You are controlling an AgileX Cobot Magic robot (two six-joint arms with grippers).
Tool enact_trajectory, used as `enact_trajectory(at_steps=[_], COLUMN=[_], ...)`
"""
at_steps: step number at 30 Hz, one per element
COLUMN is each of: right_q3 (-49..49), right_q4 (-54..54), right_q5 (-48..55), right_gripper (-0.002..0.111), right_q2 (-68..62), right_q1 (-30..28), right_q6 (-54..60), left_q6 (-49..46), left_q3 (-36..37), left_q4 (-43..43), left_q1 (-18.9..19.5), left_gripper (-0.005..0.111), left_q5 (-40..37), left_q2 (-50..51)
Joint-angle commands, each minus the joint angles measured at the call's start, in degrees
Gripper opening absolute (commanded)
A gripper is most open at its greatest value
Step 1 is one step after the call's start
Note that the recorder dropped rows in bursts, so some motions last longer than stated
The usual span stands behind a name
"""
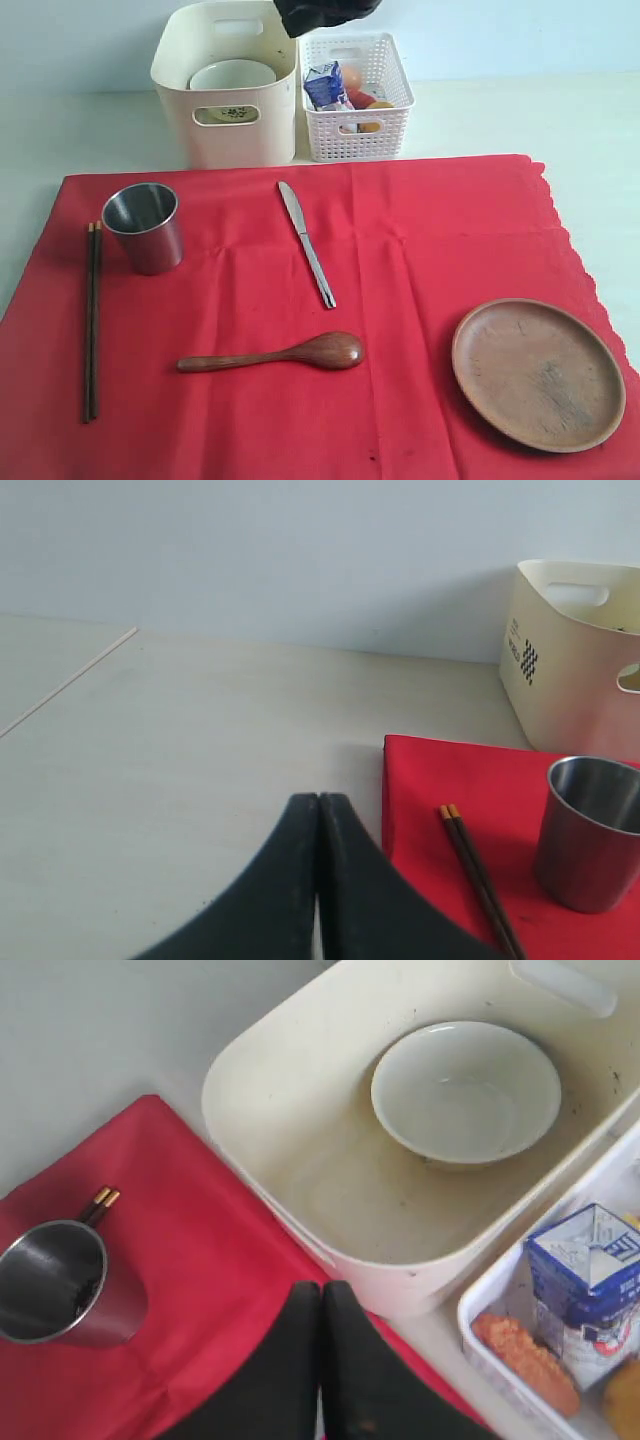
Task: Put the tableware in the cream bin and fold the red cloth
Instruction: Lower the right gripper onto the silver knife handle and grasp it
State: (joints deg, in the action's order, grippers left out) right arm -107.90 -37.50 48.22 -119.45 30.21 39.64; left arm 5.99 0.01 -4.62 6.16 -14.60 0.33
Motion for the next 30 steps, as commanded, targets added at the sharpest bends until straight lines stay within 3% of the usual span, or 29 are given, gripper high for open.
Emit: enact_trajectory(at_steps=[1,10,21,27,28,30], right_q3=[6.5,23.0,24.8,24.8,24.8,24.8], right_q4=[1.1,-2.1,5.0,7.9,10.0,19.6], right_q5=[-0.4,-7.2,-12.1,-19.4,-19.4,-17.4], right_gripper=[0.0,0.0,0.0,0.0,0.003,0.02], right_q2=[3.8,7.3,-0.6,-1.6,-1.6,-1.8], right_q1=[-0.2,-0.1,10.9,11.1,11.1,11.1], right_q6=[-1.5,-1.5,-0.9,-9.4,-9.9,-18.7], left_q6=[0.0,0.0,0.0,0.0,0.0,0.0], left_q3=[0.0,0.0,0.0,0.0,0.0,0.0], left_q4=[0.4,0.4,0.4,0.4,0.4,0.4], left_q1=[-0.4,-0.4,-0.4,-0.4,-0.4,-0.4], left_gripper=[0.001,0.001,0.001,0.001,0.001,0.001], left_q5=[0.0,0.0,0.0,0.0,0.0,0.0], left_q2=[-0.1,-0.1,-0.1,-0.1,-0.1,-0.1])
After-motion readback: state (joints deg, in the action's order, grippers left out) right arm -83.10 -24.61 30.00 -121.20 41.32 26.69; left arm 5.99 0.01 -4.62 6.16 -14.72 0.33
